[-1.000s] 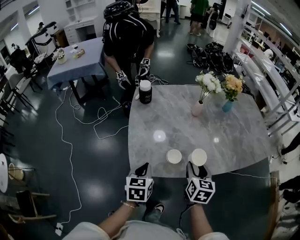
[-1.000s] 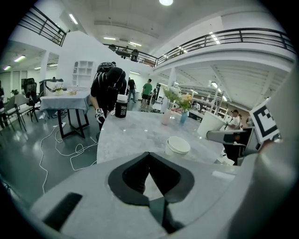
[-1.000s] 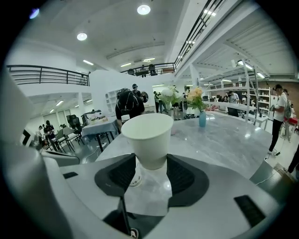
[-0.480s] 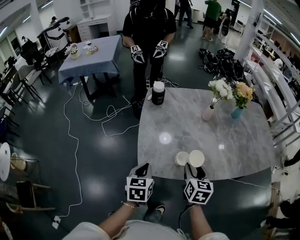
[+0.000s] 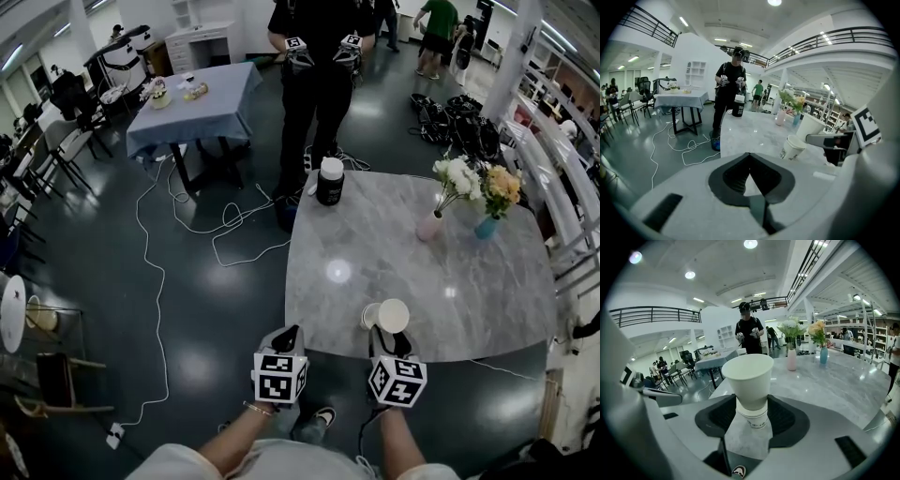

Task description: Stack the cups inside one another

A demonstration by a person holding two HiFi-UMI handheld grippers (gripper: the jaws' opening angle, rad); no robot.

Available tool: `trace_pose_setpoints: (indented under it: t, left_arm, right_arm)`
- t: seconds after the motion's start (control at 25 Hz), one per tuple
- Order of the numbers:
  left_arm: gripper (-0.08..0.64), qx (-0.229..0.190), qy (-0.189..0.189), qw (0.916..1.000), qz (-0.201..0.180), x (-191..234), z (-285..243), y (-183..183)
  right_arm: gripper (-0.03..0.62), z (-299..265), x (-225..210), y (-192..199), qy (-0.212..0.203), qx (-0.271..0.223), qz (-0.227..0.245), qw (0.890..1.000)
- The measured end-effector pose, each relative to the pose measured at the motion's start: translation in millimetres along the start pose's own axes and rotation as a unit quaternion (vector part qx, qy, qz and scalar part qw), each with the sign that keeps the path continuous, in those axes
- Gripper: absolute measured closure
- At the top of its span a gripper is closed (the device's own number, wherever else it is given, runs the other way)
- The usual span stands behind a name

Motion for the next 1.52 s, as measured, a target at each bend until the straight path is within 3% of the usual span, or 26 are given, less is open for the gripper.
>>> trace_pose_setpoints:
  t: [1.52]
  left_arm:
    - [0.566,0.021,0.011,0.9997,-0.009,15.4,-12.1,1.2]
  right_arm:
    - [0.365,-20.9,8.5,16.2,0.009,0.041,-0.012,0.999]
Point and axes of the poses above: the fingertips, and each gripper's own axes: z backward along the fingers, x to its left, y out of its underside, the point moved 6 cm from there along z, backward along the fingers, and after that the axes turned 15 degrees about x, right-handed, at the moved point
